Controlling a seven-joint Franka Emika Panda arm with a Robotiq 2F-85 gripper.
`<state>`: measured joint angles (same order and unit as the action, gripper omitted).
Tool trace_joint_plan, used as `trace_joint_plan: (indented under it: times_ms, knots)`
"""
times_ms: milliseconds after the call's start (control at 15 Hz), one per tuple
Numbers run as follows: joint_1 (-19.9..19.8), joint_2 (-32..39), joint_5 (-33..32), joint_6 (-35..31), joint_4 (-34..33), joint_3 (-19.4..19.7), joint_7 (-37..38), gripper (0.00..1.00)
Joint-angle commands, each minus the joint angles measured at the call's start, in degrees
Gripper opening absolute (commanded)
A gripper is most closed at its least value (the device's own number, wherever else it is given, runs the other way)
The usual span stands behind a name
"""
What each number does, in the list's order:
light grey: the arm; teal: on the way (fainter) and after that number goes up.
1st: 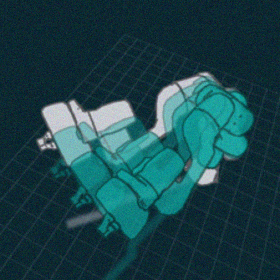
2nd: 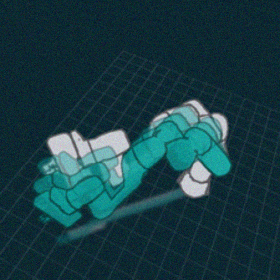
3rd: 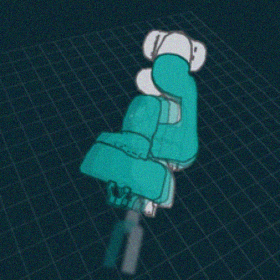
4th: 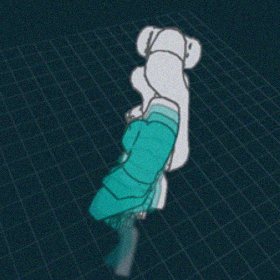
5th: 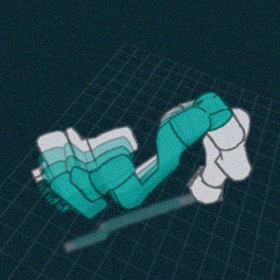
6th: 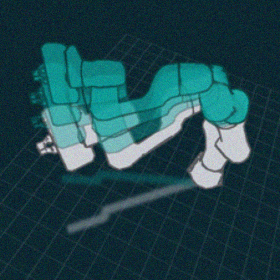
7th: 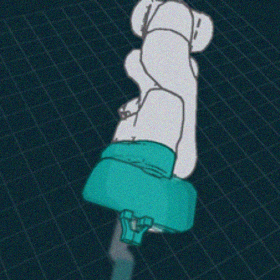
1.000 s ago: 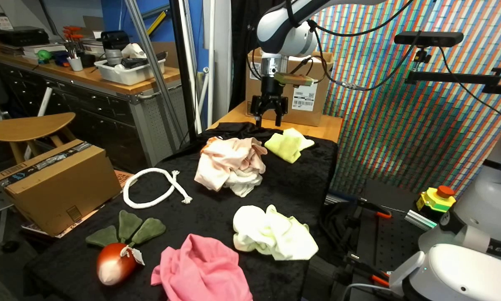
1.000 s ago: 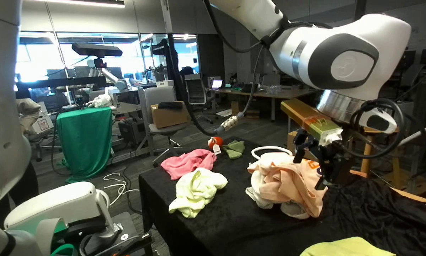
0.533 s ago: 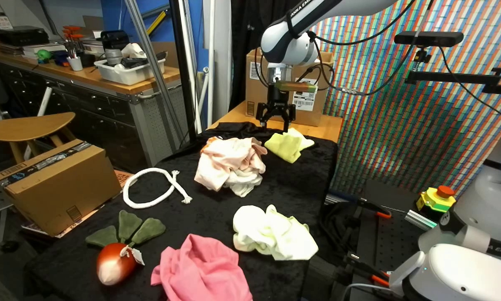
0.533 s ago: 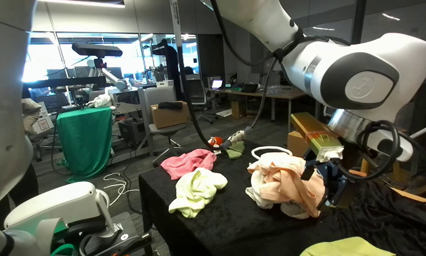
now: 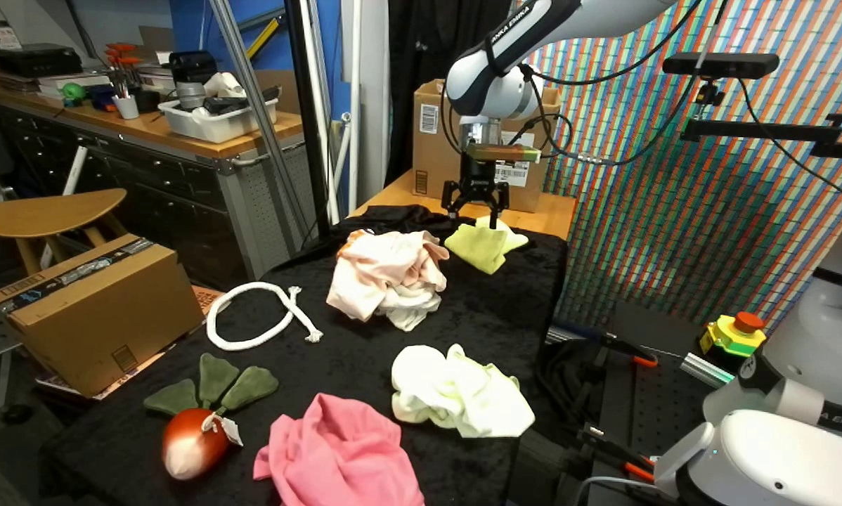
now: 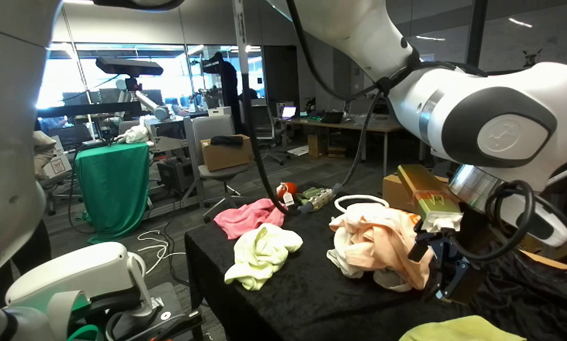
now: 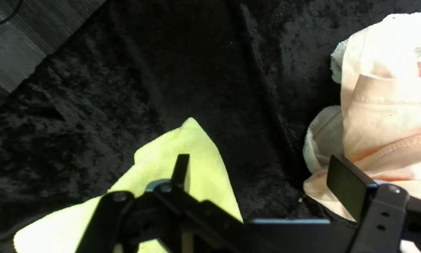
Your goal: Pile the t-shirts, towels, rope and radish together
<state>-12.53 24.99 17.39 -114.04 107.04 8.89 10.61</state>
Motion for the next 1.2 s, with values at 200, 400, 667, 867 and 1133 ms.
trace_joint_plan:
  times_ms: [200, 400, 667, 867, 1133]
  knots:
    - [-0.4, 0.1, -0.6, 0.4, 1.3, 1.8, 3.0, 1.0]
    - [-0.5, 0.4, -0.7, 0.7, 1.7, 2.2, 3.3, 1.0]
    - [-0.8, 1.0, -0.1, 0.8, 1.6, 2.0, 3.2, 1.0]
    - [-0.9, 1.8, -0.2, 0.7, 1.8, 2.2, 3.5, 1.0]
    - [-1.3, 3.2, -0.2, 0.7, 1.8, 2.6, 4.7, 1.0]
